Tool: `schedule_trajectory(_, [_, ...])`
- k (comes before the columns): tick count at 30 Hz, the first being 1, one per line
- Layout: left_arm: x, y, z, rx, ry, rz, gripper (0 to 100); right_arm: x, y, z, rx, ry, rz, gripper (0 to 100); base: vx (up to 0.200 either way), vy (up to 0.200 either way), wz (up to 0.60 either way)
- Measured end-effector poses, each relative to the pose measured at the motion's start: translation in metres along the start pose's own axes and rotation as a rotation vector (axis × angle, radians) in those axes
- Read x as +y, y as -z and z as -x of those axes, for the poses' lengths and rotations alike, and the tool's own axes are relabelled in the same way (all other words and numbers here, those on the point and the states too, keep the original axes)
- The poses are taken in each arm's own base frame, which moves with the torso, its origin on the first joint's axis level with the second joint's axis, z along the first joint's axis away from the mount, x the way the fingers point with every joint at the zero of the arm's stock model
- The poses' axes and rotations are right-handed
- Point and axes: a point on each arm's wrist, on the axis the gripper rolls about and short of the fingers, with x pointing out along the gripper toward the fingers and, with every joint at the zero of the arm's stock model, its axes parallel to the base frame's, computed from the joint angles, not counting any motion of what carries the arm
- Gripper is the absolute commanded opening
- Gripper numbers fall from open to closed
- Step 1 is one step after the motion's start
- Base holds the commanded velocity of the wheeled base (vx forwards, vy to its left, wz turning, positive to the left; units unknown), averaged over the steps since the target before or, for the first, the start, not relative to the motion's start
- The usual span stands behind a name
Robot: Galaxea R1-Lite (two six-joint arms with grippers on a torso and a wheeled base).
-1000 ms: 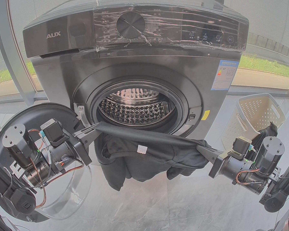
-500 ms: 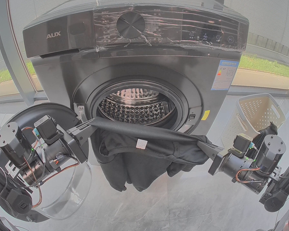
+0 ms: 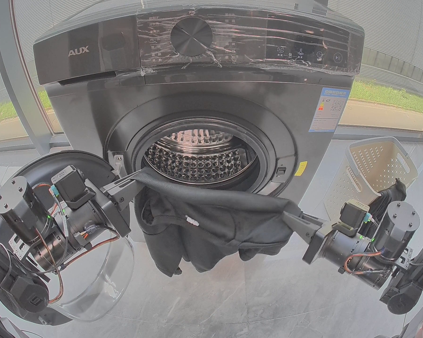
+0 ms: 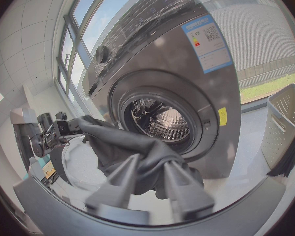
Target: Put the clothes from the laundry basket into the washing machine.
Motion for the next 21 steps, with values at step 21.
schedule_trajectory(21, [-0.021,0.005,-0.016,0.001,0.087,0.008,0,-0.002,0.057,0.016,0.306,-0.058,0.087,100,0.000,0.000,0.00])
